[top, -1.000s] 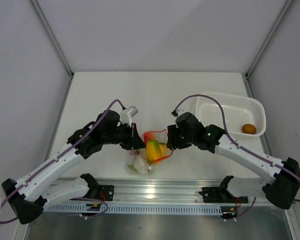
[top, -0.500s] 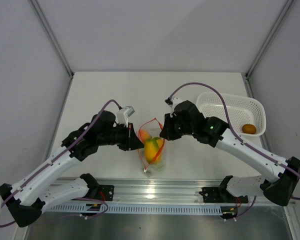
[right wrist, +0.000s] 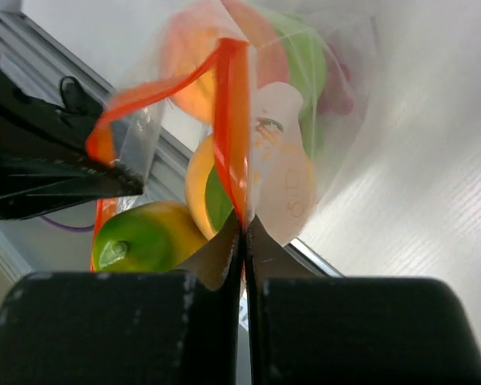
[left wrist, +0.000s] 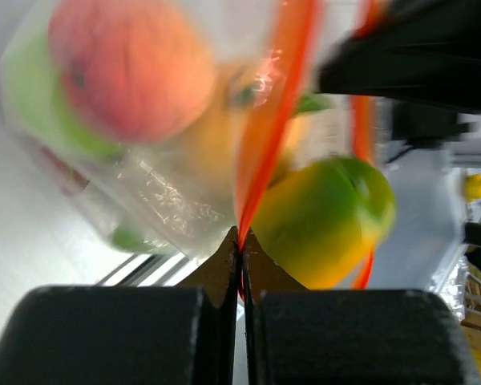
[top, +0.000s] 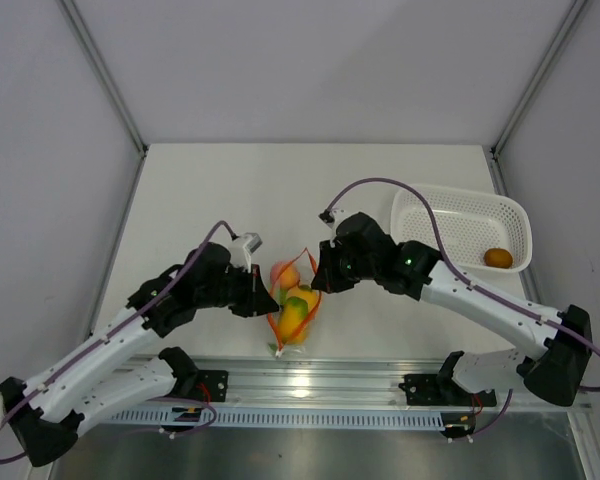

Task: Place the food in the zip-top bag and seal the zipper
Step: Adjust the zipper food storage bag at the center of the board.

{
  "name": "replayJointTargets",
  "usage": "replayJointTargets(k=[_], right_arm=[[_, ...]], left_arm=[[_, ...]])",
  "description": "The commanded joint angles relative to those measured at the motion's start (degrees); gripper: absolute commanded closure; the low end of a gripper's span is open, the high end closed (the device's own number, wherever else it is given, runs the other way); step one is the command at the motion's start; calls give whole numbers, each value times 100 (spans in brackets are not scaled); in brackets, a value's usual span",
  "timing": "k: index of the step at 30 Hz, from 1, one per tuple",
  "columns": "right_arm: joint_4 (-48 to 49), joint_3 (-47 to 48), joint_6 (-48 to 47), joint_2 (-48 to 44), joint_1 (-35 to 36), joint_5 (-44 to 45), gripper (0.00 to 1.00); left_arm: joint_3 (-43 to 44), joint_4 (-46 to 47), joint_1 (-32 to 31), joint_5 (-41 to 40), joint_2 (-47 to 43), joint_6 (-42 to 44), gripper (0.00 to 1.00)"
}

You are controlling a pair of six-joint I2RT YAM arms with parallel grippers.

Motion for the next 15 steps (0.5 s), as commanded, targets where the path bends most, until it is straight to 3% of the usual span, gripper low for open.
replayJointTargets(k=[1,9,15], right_arm=[[42,115,43,-5,3,78,100],[-338,1179,-125,-338,3,9,100],[-109,784,-2,-418,-14,-88,100]], left_arm=[[-197,97,99,-260,202,-80,99],[1629,-704,125,-339,-193,44,100],[975,-565,125,-287,-202,-9,99]])
